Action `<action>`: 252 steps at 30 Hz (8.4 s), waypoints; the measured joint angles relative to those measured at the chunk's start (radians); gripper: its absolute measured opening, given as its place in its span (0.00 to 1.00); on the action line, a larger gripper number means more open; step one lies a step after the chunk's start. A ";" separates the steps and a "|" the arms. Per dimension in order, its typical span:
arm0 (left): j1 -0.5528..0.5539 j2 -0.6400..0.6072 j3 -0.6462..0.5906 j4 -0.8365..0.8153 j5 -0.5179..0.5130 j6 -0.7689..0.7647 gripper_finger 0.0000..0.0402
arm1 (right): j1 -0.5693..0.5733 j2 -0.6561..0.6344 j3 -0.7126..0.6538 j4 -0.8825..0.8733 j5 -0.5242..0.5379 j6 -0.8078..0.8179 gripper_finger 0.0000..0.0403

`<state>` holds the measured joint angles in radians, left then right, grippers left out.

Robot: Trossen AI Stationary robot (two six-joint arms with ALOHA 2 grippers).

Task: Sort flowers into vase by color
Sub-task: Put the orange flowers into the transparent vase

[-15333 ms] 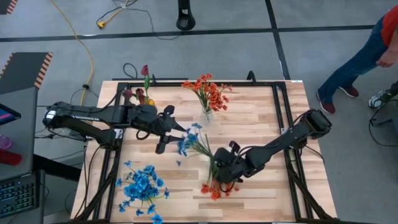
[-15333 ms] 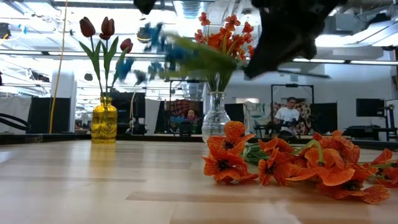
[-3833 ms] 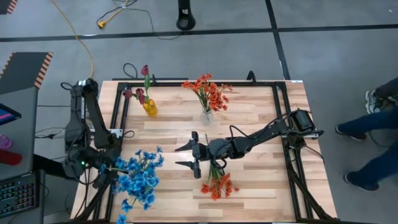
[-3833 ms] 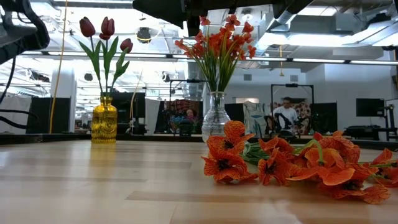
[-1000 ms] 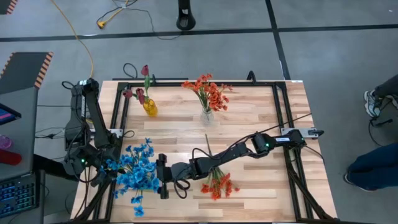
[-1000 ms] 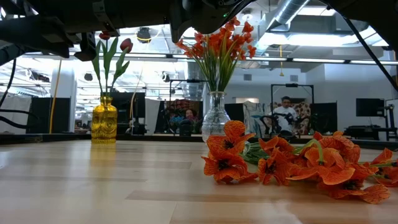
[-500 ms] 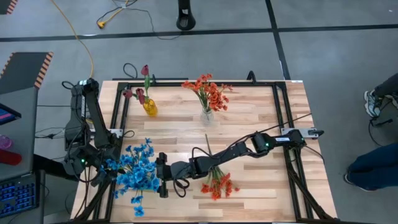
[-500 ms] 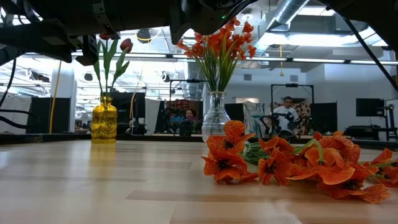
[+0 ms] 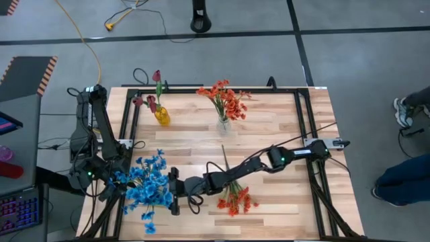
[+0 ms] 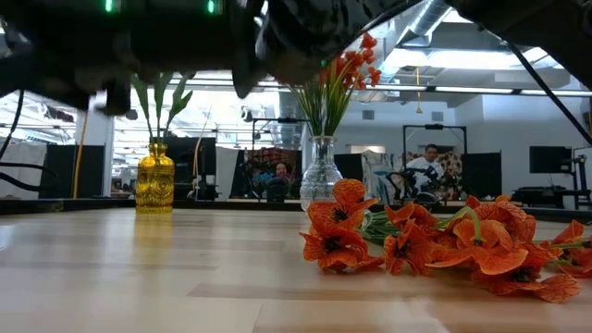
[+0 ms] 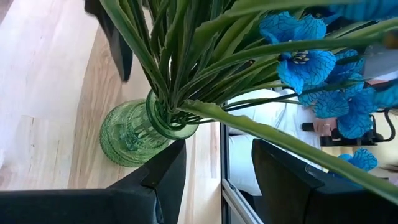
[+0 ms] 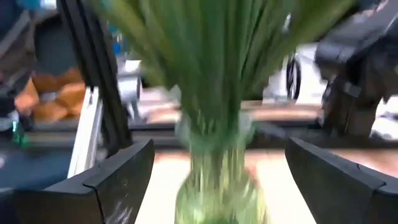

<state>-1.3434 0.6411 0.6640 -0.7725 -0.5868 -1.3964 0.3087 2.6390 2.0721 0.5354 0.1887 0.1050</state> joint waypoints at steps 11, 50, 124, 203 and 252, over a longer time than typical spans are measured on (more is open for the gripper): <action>0.000 0.000 0.000 -0.001 -0.031 0.000 0.42 | -0.008 0.001 -0.001 -0.016 0.018 0.019 0.96; 0.000 -0.158 0.154 -0.226 0.227 -0.436 0.29 | -0.016 0.001 -0.001 -0.041 0.018 0.015 0.96; 0.000 -0.163 0.446 -0.712 -0.525 0.050 0.29 | 0.026 -0.428 -0.402 -1.612 0.019 -0.968 0.77; 0.498 -0.073 0.071 -0.024 -0.565 0.576 0.29 | -0.214 -0.861 -0.409 -1.273 -0.140 -0.488 0.09; 1.449 -0.184 -0.226 0.795 0.539 1.466 0.01 | -0.363 -0.962 -0.409 -1.117 -0.216 -0.599 0.09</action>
<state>0.1055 0.4567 0.4377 0.0228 -0.0483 0.0696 -0.0547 1.6775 1.6627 -0.5816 -0.0273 -0.4943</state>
